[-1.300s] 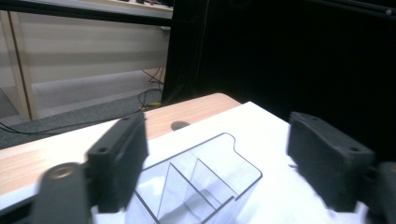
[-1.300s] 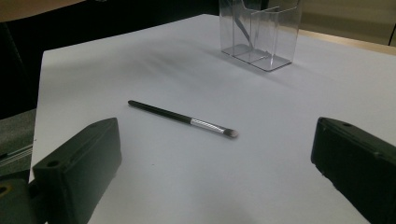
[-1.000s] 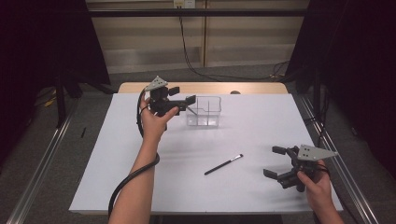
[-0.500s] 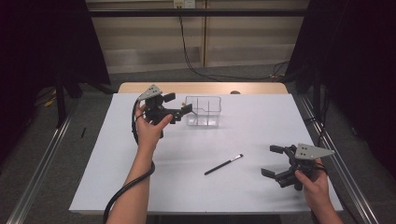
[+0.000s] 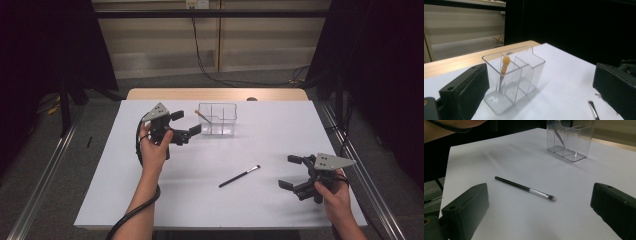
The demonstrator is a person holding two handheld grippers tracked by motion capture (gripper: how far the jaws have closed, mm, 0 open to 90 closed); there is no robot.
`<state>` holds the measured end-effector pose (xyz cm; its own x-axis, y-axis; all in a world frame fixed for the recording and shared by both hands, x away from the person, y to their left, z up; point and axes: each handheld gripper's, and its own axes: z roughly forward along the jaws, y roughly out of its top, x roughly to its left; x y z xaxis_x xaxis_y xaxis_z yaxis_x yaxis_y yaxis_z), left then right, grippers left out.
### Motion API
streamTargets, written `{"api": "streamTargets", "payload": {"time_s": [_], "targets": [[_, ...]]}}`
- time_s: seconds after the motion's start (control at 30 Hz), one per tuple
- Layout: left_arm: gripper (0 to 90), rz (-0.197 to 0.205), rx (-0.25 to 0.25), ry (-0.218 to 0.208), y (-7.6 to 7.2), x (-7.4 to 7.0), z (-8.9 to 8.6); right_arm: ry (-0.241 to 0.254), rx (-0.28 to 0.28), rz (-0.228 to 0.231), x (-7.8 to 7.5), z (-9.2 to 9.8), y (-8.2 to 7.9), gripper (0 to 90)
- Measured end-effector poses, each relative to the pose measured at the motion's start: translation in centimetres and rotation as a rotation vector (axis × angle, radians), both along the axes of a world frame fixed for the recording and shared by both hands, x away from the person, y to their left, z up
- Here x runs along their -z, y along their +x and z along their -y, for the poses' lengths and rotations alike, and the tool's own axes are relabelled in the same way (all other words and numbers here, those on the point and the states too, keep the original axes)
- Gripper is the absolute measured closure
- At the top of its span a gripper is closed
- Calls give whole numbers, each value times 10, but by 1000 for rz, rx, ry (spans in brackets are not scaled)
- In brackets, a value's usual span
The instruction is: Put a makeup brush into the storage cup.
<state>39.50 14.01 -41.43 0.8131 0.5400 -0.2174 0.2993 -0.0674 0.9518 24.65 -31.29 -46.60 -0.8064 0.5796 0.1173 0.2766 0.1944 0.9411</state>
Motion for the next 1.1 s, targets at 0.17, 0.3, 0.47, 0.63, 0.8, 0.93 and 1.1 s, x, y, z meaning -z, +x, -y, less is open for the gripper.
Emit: {"api": "streamTargets", "payload": {"time_s": [0.17, 0.3, 0.47, 0.63, 0.8, 0.93, 1.1], "targets": [[7, -1, 6, -1, -8, 5, -6, 1, 0, 1, 0, 0, 0, 12], [7, 1, 5, -1, -12, 10, -11, 2, 0, 1, 0, 0, 0, 12], [6, 5, 2, 2, -18, 13, -16, 2, 0, -2, 0, -1, 0, 12], [6, 4, 4, 12, -22, 16, -20, 2, 0, -1, 0, -1, 0, 12], [6, 7, 7, 15, -28, 18, -25, 3, -1, 1, 0, 0, 0, 12], [6, 10, 2, 13, -31, 19, -29, 3, 0, 0, 0, 0, 0, 12], [6, 12, -1, 29, -36, 21, -36, 3, 0, 1, 0, 0, 0, 12]]}}
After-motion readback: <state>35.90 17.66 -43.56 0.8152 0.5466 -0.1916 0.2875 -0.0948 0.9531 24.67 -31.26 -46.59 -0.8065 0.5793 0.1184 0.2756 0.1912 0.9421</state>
